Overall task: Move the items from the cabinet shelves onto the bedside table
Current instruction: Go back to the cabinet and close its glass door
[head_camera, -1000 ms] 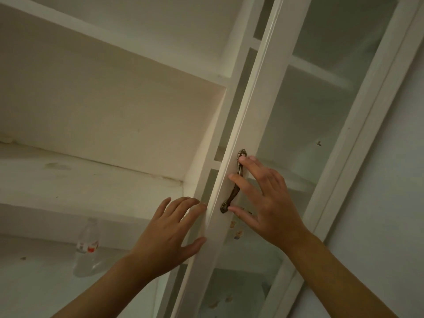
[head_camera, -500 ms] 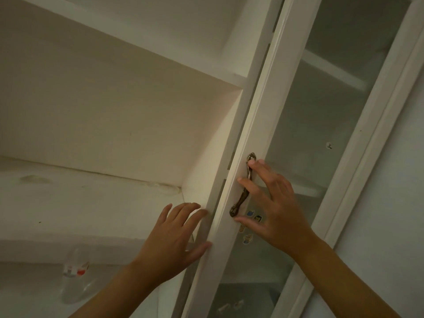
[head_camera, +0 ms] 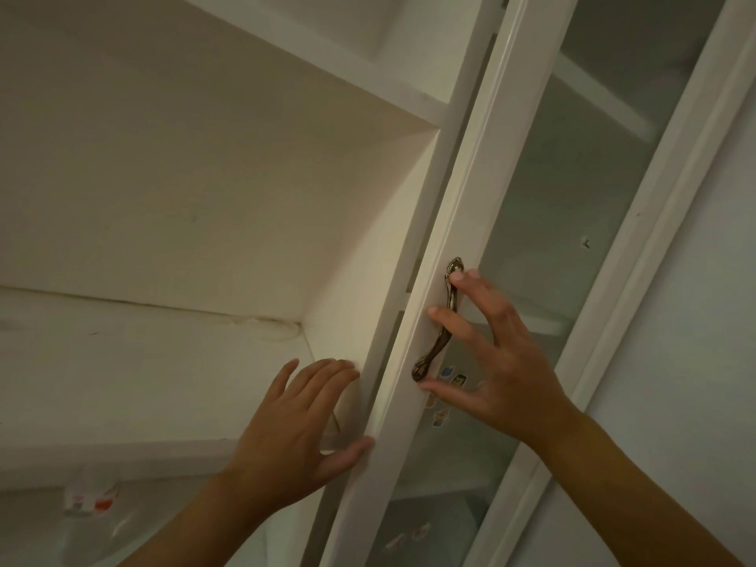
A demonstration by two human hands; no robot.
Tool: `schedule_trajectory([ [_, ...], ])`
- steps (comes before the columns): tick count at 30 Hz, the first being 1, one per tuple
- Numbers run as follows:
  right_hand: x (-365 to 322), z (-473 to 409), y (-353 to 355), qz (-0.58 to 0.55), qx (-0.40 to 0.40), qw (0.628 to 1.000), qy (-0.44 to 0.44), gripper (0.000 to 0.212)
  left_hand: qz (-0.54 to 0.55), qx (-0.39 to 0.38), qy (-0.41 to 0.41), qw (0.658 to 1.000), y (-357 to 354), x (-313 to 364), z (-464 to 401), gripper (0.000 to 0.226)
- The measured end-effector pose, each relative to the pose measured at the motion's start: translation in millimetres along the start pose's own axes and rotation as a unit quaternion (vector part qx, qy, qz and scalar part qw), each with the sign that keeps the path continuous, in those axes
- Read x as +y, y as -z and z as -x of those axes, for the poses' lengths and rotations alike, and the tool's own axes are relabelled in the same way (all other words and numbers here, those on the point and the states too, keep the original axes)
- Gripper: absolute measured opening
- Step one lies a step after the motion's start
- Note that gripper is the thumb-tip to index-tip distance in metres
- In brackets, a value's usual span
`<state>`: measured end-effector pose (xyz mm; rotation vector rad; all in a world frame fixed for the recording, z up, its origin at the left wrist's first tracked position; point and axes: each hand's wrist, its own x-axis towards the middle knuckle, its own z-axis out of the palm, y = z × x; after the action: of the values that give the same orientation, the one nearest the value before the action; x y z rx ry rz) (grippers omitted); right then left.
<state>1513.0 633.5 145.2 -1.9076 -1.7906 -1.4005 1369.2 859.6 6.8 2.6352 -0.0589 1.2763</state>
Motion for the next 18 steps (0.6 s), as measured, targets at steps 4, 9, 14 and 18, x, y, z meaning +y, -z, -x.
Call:
schedule_trajectory([
  [4, 2.3, -1.0, -2.6, -0.004, 0.006, 1.0, 0.004, 0.085, -0.025, 0.016, -0.014, 0.999, -4.5, -1.7, 0.2, 0.074],
  [9, 5.4, 0.5, -6.5, 0.002, 0.007, 1.0, 0.001, 0.085, -0.034, 0.036, -0.018, 0.999, -12.9, -4.1, 0.4, 0.072],
  [14, 6.6, -5.8, -14.9, 0.001, 0.009, 1.0, -0.004, 0.082, -0.037, 0.039, -0.016, 0.998, -17.3, -6.7, -0.3, 0.063],
  [18, 8.9, -9.1, -24.4, -0.006, 0.014, 1.0, -0.004, 0.083, -0.054, 0.041, -0.012, 0.998, -21.5, -9.5, -0.6, 0.057],
])
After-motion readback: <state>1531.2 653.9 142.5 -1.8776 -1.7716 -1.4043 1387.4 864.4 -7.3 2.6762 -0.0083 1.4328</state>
